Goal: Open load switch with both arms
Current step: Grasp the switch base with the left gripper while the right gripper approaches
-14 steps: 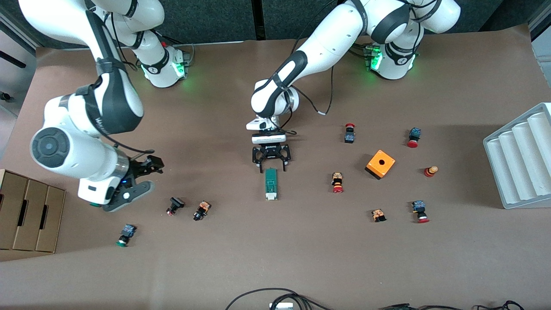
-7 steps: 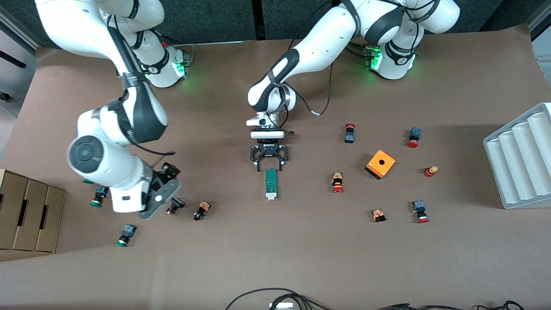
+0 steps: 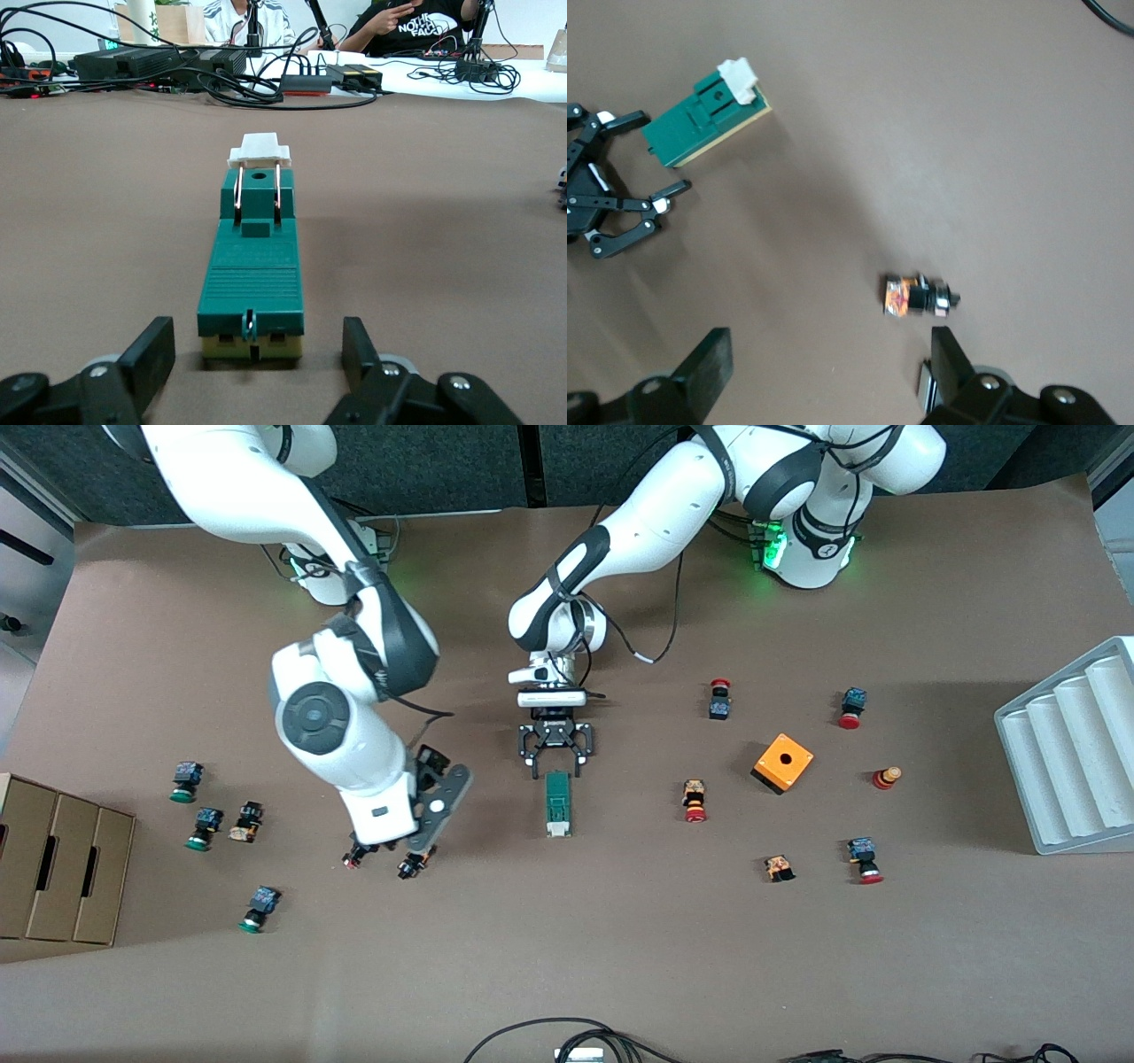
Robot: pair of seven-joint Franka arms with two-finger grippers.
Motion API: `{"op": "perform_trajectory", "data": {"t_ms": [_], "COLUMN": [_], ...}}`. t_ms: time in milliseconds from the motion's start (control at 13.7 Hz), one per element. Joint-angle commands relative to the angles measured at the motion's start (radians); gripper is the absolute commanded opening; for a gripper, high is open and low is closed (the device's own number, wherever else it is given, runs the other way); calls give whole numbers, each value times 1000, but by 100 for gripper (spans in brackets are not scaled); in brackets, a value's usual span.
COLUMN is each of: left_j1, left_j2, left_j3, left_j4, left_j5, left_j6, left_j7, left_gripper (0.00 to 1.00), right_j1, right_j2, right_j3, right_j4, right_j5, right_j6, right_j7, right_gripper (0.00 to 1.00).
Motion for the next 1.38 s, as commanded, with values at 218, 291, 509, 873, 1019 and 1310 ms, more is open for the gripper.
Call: {"op": "perform_trajectory", "data": {"t_ms": [218,291,509,873,1019,1310], "left_j1": [-34,-34,-31,-25,-23,-22], "left_j2": [26,26,21,15,14,14], "left_j3": [12,12,12,12,13,12], "left_j4": [11,13,13,13,13,11], "left_j5": [4,4,1,-1,-1,-2], "left_j6": [-53,-55,-56,-55,-56,-56], "left_j7": [38,62,96,80,78,15], "left_gripper": [52,44,38,38,38,38], "right_j1": [64,70,105,139,159,211], "right_j2": [147,168,194,231,256,323], "right_j3": [-12,-12,-16,-15,-16,-21], "right_j4": [75,77,77,77,77,98], "right_j5": [10,10,9,13,13,16], "right_j6": [162,203,242,276,308,369], "right_j7": [-214,-250,-274,-262,-260,-243], "right_gripper": [100,100,100,100,100,99]}}
